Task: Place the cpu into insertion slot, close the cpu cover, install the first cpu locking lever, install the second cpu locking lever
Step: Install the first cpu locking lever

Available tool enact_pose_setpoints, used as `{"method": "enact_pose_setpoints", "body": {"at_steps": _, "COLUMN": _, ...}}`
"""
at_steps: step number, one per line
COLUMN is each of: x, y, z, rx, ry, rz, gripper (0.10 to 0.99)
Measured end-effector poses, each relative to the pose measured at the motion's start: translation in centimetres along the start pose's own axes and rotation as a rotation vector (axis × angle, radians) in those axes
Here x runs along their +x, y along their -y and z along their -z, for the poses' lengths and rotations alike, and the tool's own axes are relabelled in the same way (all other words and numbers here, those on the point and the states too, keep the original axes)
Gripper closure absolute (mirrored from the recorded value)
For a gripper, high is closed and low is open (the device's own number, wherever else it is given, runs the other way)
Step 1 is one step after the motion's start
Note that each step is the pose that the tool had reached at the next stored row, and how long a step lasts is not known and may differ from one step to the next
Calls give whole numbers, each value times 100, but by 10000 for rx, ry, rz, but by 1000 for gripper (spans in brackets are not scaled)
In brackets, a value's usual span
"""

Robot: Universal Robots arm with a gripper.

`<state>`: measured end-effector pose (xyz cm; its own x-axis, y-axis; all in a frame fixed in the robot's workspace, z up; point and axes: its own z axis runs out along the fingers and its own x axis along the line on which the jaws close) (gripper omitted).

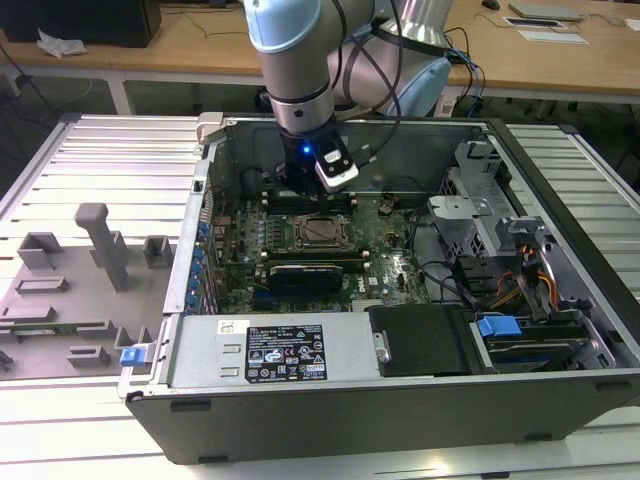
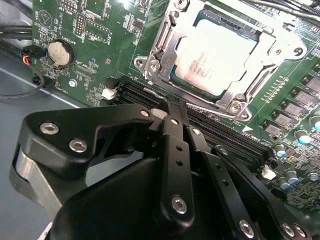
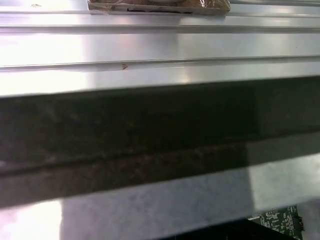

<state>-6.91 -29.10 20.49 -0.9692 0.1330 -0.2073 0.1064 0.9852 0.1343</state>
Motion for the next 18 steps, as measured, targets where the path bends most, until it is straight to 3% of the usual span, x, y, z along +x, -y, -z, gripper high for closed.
{"method": "enact_pose_setpoints", "body": {"at_steps": 18, "x": 2, "y": 62, "z": -80, "rx": 2, "ry": 1, "rz": -10, "gripper": 980}}
